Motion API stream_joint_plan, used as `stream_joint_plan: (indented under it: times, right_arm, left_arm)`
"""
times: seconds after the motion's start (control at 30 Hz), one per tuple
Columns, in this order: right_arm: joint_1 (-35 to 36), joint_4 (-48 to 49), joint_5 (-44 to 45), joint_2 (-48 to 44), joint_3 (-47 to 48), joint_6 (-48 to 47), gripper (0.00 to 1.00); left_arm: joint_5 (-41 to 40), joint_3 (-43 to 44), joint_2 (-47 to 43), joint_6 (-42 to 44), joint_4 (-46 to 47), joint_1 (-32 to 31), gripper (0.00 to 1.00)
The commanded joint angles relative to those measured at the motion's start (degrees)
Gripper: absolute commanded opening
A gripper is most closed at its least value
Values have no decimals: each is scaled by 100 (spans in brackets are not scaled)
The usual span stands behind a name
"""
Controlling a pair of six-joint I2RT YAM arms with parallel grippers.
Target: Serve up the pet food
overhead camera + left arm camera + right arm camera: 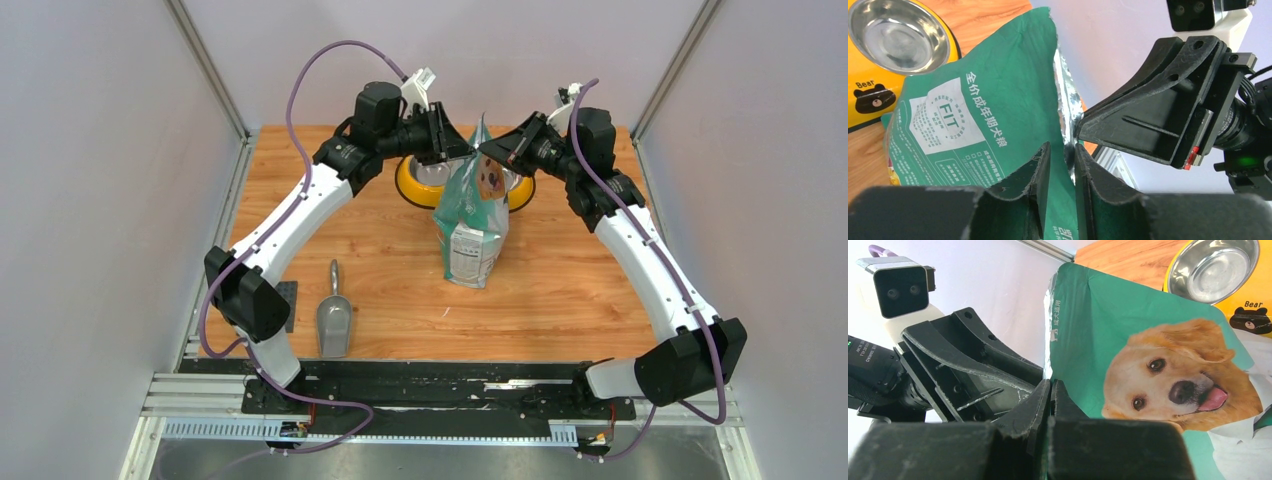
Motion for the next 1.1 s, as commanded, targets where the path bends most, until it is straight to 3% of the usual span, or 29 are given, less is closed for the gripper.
stream_joint_plan:
  times: [0.0, 0.07, 0.13, 0.83, 1.0, 1.07]
  right_arm:
    - [17, 294, -80, -111, -22, -44, 0]
    - [21, 289, -65, -105, -30, -96, 0]
    - [25, 199, -89, -83, 15, -222, 0]
    - [64, -1186, 1325, 2, 676, -1081, 0]
    - [83, -1192, 1076, 35, 778, -1116, 0]
    - [79, -1043, 779, -21, 757, -1049, 22]
  left_arm:
    - [205, 94, -44, 14, 75, 12, 27]
    - [241, 111, -59, 38, 108, 12, 8]
    - [224, 153, -87, 92, 85, 9, 0]
    - [-880, -17, -587, 526, -219, 83, 0]
    - [-786, -20, -565, 613, -237, 79, 0]
    - [-704, -23, -539, 632, -249, 82, 0]
